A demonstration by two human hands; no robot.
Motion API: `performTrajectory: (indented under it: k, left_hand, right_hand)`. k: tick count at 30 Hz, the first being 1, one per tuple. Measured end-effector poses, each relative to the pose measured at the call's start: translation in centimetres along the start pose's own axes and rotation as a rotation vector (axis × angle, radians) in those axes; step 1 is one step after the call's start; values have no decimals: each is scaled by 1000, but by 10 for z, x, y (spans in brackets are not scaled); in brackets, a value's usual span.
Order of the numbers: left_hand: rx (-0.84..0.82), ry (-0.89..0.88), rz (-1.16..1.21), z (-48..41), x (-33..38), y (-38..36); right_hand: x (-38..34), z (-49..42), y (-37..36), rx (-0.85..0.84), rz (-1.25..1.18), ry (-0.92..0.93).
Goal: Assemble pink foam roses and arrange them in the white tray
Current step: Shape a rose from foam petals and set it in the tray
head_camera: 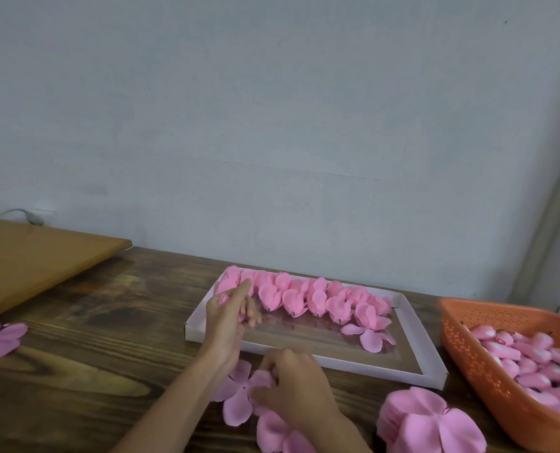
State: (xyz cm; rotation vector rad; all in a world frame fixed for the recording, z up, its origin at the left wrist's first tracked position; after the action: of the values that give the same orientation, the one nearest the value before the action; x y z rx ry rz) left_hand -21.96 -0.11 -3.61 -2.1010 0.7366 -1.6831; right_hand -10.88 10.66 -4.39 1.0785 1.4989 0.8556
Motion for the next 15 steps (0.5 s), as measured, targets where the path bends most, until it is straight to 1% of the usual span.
performTrajectory:
  k: [2,4,6,8,10,12,15]
  left_hand:
    - [-21,1,2,-2,1,0]
    - [-36,1,31,-2,2,-1]
    - [-46,28,92,-3,3,-2]
    - [-53,63,163,-4,4,-4]
    - [-78,56,185,-4,7,-6]
    - [-132,39,138,-1,12,-12]
    - [-237,61,71,10,14,-26]
  right_hand:
    - [-1,-1,0,5,-135,19]
    - [0,-3,4,-10,-345,-2]
    - [8,-6,9,-17,-597,-65]
    - [18,-7,15,-3,-778,-153]
    - [32,-6,19,27,-897,-260]
    - [44,-4,15,52,-988,-368]
    - [54,-6,14,147,-997,-414]
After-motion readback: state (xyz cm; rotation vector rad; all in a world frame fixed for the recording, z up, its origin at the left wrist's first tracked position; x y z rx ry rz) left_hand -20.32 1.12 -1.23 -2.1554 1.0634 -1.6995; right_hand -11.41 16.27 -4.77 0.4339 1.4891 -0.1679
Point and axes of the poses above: each hand's wrist, its own z-axis away from the middle knuckle, its own y-axis out of the back of the hand, x = y × z, the point moved 7 cm from there along -z, towards the middle knuckle, and after that the axes turned 7 degrees about z, right-handed, at the moved point
